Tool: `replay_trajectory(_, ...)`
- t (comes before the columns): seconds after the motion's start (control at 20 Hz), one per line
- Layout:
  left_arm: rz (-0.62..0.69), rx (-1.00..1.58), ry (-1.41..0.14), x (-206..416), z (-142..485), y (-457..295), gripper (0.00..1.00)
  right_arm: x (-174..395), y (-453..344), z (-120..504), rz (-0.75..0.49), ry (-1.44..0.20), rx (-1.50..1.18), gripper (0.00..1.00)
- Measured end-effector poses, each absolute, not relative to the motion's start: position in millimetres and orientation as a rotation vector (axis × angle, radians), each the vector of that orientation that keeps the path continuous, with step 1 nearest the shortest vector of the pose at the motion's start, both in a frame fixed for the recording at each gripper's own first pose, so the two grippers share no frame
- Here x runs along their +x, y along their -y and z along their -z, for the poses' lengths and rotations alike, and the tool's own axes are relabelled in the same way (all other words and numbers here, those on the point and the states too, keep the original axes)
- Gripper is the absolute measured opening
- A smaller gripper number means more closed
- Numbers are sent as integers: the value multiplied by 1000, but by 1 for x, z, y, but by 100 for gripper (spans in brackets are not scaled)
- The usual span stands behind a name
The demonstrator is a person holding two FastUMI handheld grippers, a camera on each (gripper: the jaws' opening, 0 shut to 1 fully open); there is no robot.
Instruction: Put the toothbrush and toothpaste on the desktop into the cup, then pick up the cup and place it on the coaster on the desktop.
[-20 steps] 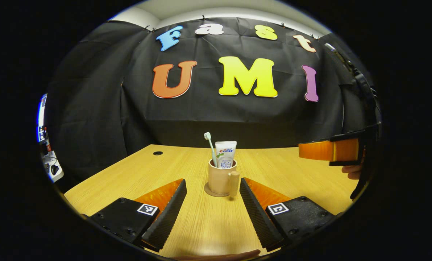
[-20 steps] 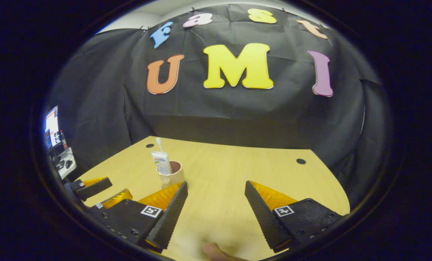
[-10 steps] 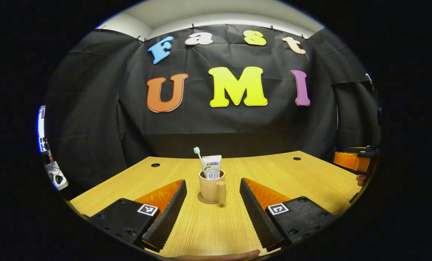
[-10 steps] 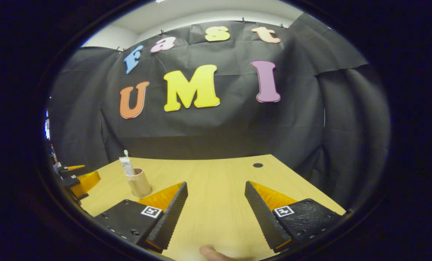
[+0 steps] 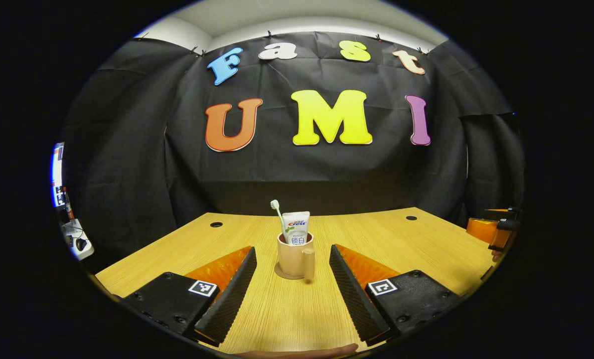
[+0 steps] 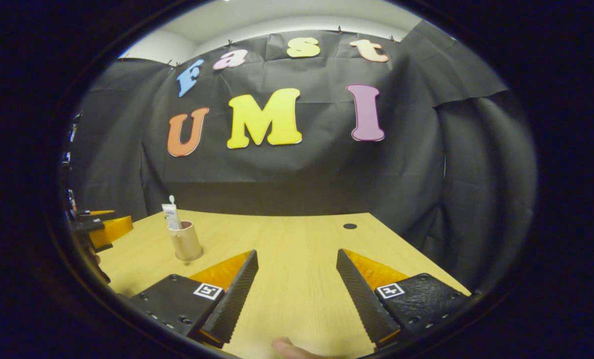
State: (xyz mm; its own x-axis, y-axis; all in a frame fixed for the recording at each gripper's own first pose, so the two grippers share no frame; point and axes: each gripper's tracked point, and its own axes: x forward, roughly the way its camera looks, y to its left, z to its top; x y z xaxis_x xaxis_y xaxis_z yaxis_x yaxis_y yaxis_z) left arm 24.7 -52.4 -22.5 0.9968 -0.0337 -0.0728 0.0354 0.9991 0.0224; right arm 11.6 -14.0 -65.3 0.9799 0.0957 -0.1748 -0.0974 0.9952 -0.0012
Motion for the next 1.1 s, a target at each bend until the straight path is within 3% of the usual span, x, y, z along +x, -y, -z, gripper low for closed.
replay_trajectory(1.1,46,32,-36,17,19,57,94,14,-3,67,-137,-190,-12,96)
